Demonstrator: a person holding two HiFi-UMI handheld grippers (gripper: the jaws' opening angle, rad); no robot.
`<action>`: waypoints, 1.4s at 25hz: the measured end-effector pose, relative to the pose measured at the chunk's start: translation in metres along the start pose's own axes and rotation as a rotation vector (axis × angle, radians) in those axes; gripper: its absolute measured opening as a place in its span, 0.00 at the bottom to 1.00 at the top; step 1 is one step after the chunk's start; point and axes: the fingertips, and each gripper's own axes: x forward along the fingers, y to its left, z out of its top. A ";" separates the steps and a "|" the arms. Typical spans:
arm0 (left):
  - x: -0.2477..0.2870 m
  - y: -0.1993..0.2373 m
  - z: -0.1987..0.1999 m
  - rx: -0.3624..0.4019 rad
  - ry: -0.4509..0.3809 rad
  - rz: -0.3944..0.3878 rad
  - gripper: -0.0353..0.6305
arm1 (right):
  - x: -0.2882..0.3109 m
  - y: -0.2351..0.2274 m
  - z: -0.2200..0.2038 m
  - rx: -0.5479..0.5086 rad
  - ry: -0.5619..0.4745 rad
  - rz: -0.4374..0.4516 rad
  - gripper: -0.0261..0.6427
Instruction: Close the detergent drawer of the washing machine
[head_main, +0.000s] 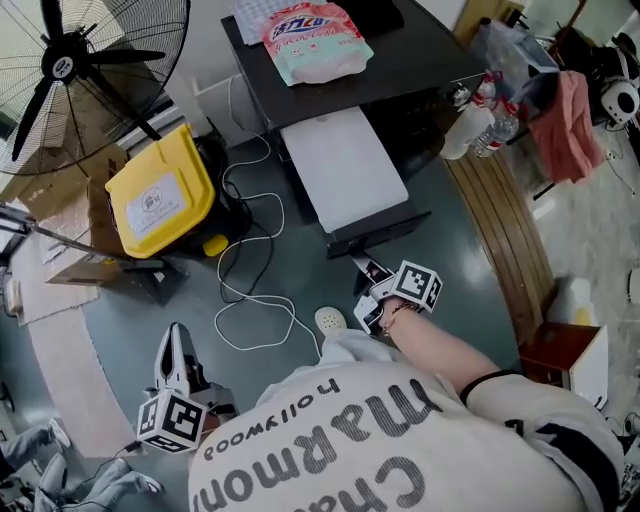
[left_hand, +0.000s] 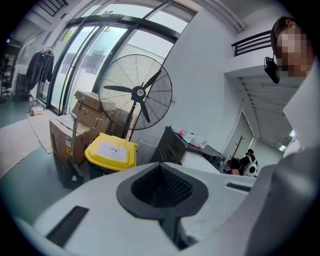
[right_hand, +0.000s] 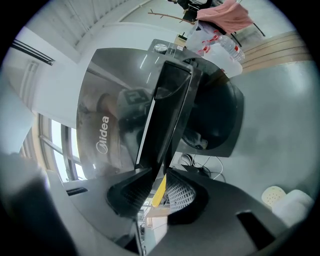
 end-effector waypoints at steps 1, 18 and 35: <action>-0.001 0.000 0.001 0.001 -0.004 0.000 0.06 | 0.000 0.000 0.000 0.001 -0.003 -0.001 0.19; 0.010 0.006 0.013 -0.015 -0.041 0.028 0.06 | 0.030 0.010 0.017 0.002 -0.011 0.009 0.19; 0.041 -0.001 0.020 -0.042 -0.073 0.057 0.06 | 0.061 0.014 0.034 0.040 0.050 0.022 0.18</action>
